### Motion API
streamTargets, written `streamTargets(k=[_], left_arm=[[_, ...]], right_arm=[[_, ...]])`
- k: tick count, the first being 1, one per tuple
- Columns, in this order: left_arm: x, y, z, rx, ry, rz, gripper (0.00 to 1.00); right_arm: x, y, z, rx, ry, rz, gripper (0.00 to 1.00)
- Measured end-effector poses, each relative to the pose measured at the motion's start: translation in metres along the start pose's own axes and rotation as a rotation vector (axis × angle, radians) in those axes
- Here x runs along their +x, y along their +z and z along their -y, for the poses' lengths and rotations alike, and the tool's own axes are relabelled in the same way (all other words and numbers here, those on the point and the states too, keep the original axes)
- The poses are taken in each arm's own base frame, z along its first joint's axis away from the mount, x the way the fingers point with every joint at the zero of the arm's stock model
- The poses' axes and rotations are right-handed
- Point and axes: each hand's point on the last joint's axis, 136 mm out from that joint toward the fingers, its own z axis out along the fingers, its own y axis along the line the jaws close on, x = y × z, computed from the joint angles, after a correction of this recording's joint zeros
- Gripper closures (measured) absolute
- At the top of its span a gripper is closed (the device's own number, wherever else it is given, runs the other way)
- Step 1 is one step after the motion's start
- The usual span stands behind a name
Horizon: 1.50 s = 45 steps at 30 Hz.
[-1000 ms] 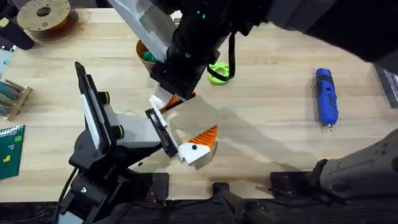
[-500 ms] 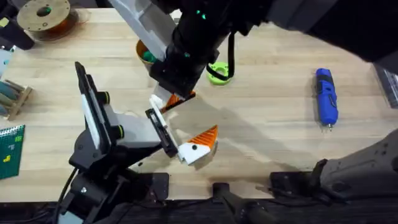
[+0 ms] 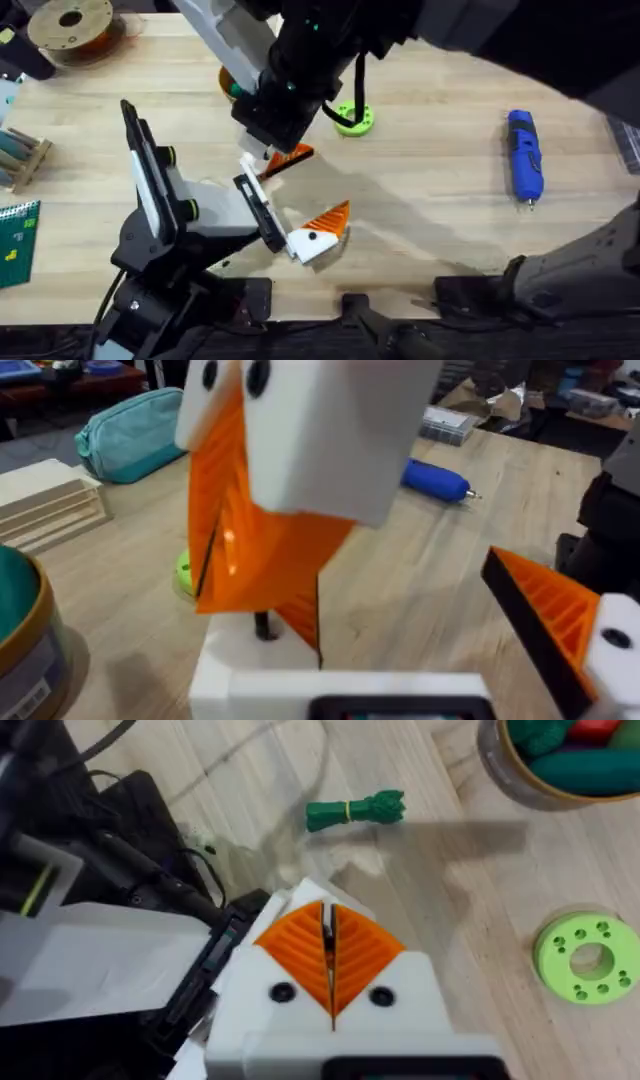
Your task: Pick up the gripper from the table and insert it into the empty holder that is missing its gripper. Then pick up a screw, insert it into the mounting hole, and use the screwdriver to tighten it. Finally, clean up the table by picking up the vegetable and placing it into the bucket.
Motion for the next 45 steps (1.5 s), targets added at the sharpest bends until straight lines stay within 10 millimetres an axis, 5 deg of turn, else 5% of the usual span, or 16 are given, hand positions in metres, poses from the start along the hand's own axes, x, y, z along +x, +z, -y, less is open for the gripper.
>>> streamTargets(k=[14,26,45], left_arm=[[0.0,0.0,0.001,0.006,0.0,0.0,0.014],[0.0,0.0,0.001,0.007,0.012,0.0,0.013],[0.0,0.0,0.001,0.007,0.012,0.0,0.014]], right_arm=[[0.004,0.0,0.001,0.006,0.01,-0.016,0.995],[0.003,-0.03,0.002,0.022,0.012,0.042,0.995],[-0.002,-0.014,0.003,0.018,0.011,0.031,0.995]])
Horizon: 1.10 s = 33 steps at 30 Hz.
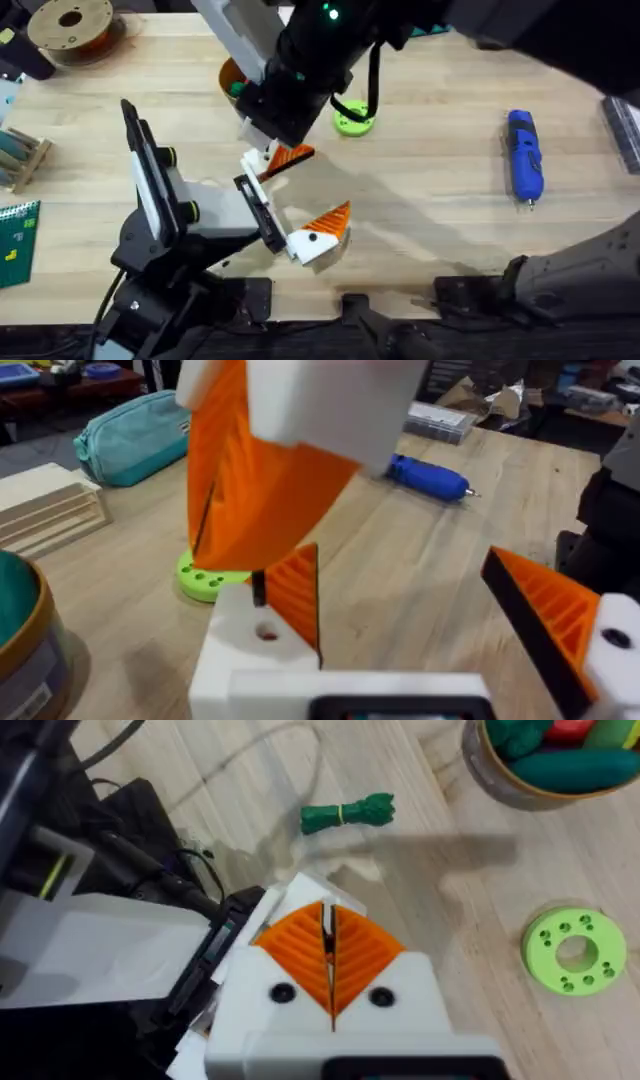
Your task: Pick up the gripper from the table and insert it into the empty holder that is missing its gripper. Then pick up a screw, insert it into the mounting hole, and use the screwdriver to tighten it. Finally, clean up the table by picking up the vegetable and placing it into the bucket.
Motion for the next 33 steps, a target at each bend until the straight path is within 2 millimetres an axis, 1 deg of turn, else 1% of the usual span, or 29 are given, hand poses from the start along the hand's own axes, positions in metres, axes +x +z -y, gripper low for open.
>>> streamTargets(k=[24,33], left_arm=[[0.0,0.0,0.0,0.0,0.0,0.0,0.014],[0.0,0.0,0.0,0.0,0.0,0.0,0.014]], right_arm=[[0.002,0.0,0.0,-0.001,0.004,-0.009,0.995],[0.005,0.013,-0.002,-0.007,0.005,-0.041,0.995]])
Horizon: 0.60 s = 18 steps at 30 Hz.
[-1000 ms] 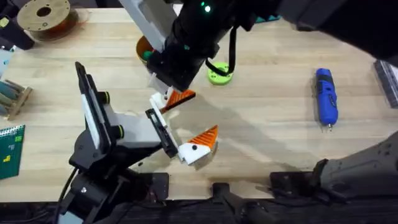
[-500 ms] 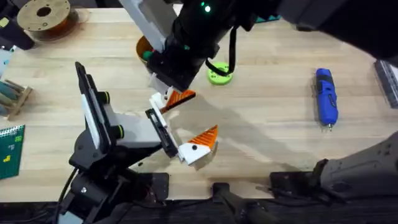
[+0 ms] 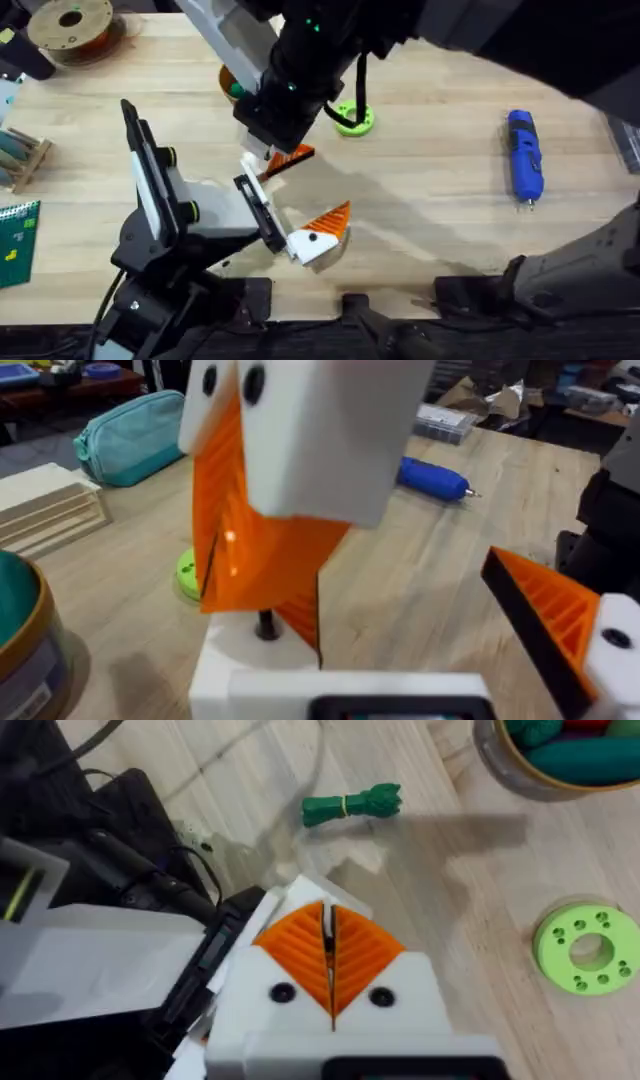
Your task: Pick up the gripper from the table and insert it into the empty holder that is missing its gripper. Then pick up a screw, insert it into the mounting hole, and use the screwdriver to tighten it. Finally, clean up the table by picking up the vegetable and placing it into the bucket.
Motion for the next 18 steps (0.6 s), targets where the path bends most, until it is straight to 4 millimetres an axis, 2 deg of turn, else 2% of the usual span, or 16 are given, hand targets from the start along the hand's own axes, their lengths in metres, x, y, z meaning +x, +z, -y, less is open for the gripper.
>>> streamTargets(k=[11,18], left_arm=[[0.0,0.0,0.0,0.0,0.0,0.0,0.014],[0.001,0.0,0.001,0.006,-0.015,-0.002,0.014]], right_arm=[[0.003,0.001,-0.003,-0.017,0.003,-0.013,0.995],[0.002,0.012,-0.002,-0.025,0.006,-0.026,0.995]])
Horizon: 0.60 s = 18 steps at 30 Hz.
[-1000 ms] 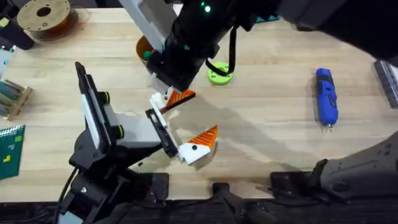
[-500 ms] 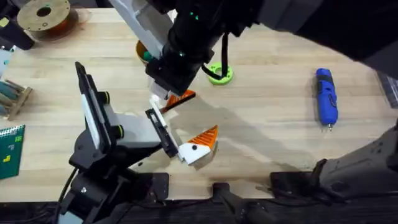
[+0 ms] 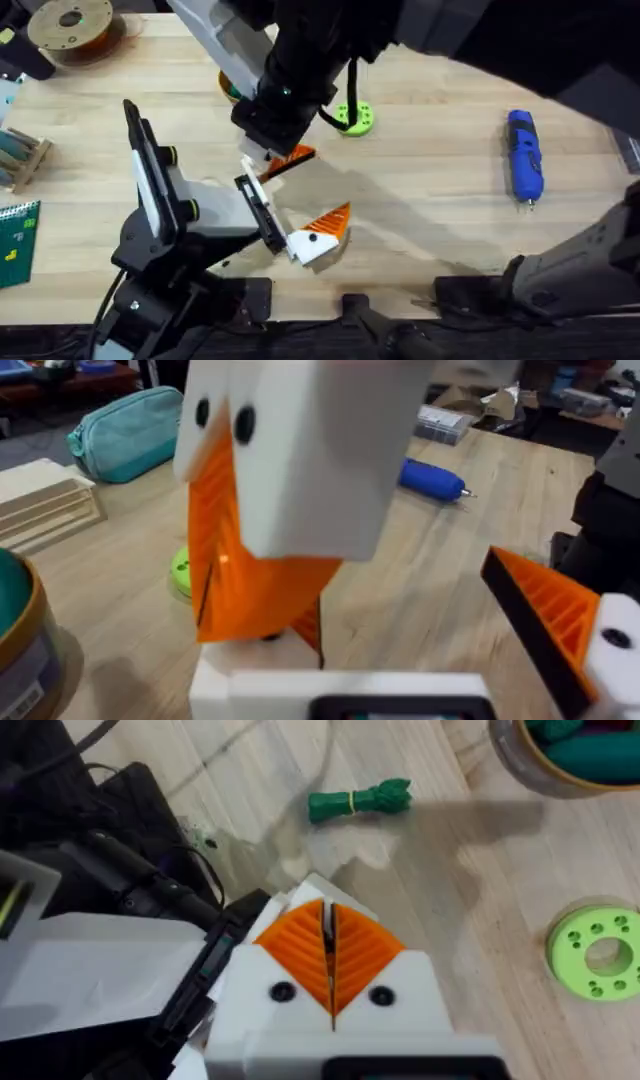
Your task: Pick up the gripper from the table and insert it into the empty holder that is missing its gripper. Then pick up a screw, insert it into the mounting hole, and use the screwdriver to tighten it. Finally, clean up the table by picking up the vegetable and placing it into the bucket.
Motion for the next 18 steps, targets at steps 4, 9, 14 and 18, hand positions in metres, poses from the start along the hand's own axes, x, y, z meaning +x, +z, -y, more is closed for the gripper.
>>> streamTargets(k=[4,9,14,18], left_arm=[[0.0,0.0,0.0,0.0,-0.001,0.0,0.014],[0.0,0.0,-0.001,-0.005,-0.006,0.001,0.014],[0.0,0.0,-0.001,-0.003,-0.005,0.001,0.014],[0.0,0.0,0.0,0.0,0.004,0.001,0.014]], right_arm=[[0.0,0.0,0.0,0.0,0.0,0.0,0.995],[0.003,-0.001,0.008,0.025,0.019,-0.01,0.173],[0.005,-0.003,0.016,0.033,0.038,-0.016,0.076],[0.015,-0.007,0.019,0.022,0.064,-0.048,0.076]])
